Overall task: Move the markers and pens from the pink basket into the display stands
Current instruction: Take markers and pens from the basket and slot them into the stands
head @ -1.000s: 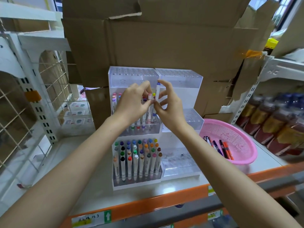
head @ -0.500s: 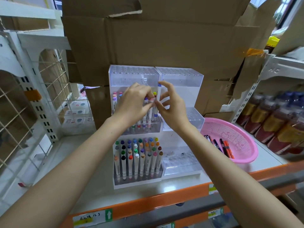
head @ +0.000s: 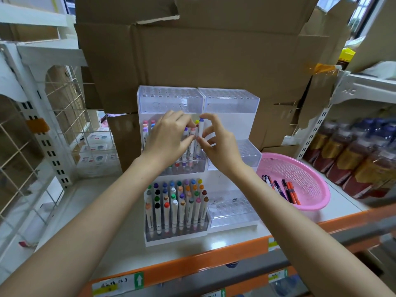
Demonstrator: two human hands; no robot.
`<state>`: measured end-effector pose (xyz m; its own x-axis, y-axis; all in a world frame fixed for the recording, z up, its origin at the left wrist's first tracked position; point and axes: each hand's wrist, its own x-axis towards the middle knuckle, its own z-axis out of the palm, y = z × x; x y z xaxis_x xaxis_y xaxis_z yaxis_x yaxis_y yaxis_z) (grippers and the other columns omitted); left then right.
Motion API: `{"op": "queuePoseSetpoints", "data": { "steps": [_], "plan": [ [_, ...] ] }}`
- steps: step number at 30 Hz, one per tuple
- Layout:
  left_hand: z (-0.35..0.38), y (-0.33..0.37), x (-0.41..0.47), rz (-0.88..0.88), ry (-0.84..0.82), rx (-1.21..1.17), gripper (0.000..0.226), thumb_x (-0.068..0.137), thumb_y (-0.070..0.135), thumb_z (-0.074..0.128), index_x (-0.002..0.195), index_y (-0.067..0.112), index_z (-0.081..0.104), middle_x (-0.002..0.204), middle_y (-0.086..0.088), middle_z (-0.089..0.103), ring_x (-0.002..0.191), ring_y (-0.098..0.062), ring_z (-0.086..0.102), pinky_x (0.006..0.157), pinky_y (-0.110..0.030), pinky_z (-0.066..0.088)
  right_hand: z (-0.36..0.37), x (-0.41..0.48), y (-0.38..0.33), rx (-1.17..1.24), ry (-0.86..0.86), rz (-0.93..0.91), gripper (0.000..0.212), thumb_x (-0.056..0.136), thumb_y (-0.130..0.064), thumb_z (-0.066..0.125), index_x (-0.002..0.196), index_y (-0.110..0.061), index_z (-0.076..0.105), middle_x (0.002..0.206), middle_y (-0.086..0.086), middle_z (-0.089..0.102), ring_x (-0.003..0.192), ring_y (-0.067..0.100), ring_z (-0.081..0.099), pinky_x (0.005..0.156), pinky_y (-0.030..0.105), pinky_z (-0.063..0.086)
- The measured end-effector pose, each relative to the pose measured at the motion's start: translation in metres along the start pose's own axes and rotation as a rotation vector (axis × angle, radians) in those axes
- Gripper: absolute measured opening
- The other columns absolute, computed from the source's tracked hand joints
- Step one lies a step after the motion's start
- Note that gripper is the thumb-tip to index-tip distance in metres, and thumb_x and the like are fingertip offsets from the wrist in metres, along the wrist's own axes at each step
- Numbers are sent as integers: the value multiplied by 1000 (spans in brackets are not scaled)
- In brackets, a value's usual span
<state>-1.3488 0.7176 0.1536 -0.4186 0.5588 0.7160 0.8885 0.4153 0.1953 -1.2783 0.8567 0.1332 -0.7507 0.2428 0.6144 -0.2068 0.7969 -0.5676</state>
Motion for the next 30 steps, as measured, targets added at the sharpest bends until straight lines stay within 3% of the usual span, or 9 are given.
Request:
{"op": "queuePoseSetpoints", "data": {
  "steps": [18,30],
  "plan": [
    [1,4,-7,-38,13,-18,18,84,13,69,100,8,63,101,-9,63,99,-23,56,84,-28,40,3,-7,0,-156,-7,-71,38,91,-10,59,124,-8,41,74,0,55,63,27,59,60,49,52],
    [1,2,-7,-36,3,-3,16,85,13,67,100,9,62,101,-8,63,98,-22,56,84,-31,43,3,-8,5,-233,-86,-54,38,92,-13,59,122,-11,36,70,4,59,61,28,57,61,49,54]
  ]
}}
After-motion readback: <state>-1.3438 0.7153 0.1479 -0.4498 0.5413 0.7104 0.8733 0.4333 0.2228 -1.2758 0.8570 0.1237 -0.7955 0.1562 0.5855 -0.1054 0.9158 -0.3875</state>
